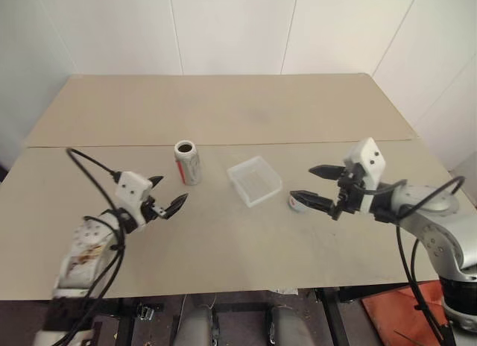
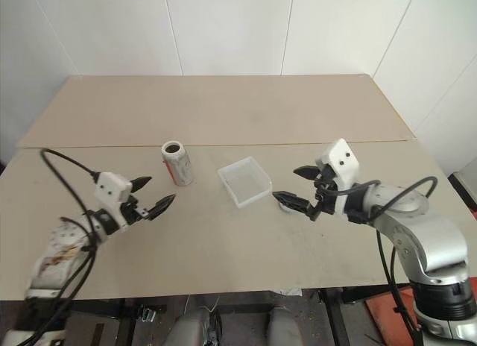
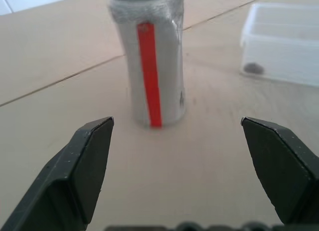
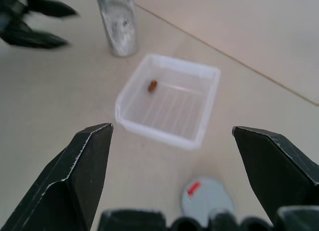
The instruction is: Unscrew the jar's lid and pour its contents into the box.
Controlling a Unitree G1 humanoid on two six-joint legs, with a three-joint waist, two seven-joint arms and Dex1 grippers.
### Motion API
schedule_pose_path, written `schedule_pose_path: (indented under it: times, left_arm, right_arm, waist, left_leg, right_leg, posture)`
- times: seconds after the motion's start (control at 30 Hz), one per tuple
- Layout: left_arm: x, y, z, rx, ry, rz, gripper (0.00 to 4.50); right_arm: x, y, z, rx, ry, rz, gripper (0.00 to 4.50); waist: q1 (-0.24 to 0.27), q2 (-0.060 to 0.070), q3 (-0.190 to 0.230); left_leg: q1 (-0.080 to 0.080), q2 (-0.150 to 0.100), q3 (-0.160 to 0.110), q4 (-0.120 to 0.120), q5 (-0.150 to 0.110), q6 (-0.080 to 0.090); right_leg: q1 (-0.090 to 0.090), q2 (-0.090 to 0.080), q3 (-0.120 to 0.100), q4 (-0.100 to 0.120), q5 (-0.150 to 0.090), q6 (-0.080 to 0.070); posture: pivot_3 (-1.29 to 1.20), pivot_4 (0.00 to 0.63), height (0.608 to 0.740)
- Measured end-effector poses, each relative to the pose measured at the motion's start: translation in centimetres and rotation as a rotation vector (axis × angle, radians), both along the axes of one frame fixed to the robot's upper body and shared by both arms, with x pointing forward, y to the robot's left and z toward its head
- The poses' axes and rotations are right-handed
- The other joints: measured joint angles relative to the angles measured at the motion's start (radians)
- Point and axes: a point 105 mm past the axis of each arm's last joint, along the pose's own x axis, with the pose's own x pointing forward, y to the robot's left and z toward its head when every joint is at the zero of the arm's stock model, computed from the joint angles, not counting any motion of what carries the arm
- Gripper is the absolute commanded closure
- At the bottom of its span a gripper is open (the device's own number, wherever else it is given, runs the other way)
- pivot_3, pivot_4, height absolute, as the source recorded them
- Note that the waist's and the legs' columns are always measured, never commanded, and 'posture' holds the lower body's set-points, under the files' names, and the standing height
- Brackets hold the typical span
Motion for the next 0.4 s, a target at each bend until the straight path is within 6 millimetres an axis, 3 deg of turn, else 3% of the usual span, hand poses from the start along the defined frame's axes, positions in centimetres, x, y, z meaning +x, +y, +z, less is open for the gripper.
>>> schedule_pose_path:
  times: [0.07,0.23,0.4]
  left_arm:
    - [-1.3,1.4,1.5,0.007,0.001,-0.039,0.03]
    - [-3.3,2.8,5.2,-0.001,-0.052,-0.146,0.03]
    - [-4.0,2.3,4.6,-0.007,-0.015,-0.226,0.03]
  right_arm:
    - [-0.2,-0.8,-0.1,-0.011,0.007,-0.002,0.0]
    - [-0.3,-2.6,-0.5,-0.029,0.019,0.005,0.0]
    - [-0.3,-3.2,-1.1,-0.031,0.025,-0.004,0.0]
  waist:
    - [0.002,0.0,0.0]
    - [0.006,0.0,0.0]
    - [0.006,0.0,0.0]
  left_leg:
    - [0.001,0.0,0.0,0.0,0.0,0.0]
    - [0.002,0.0,0.001,0.0,0.0,0.0]
    - [0.002,-0.001,0.002,-0.001,0.0,0.0]
  right_leg:
    - [0.001,0.0,0.0,-0.001,0.0,-0.001]
    - [0.002,0.0,0.0,-0.001,-0.001,-0.002]
    - [0.001,0.001,0.0,-0.001,-0.001,-0.001]
  posture:
    - [0.0,0.15,0.74]
    - [0.0,0.15,0.74]
    - [0.0,0.15,0.74]
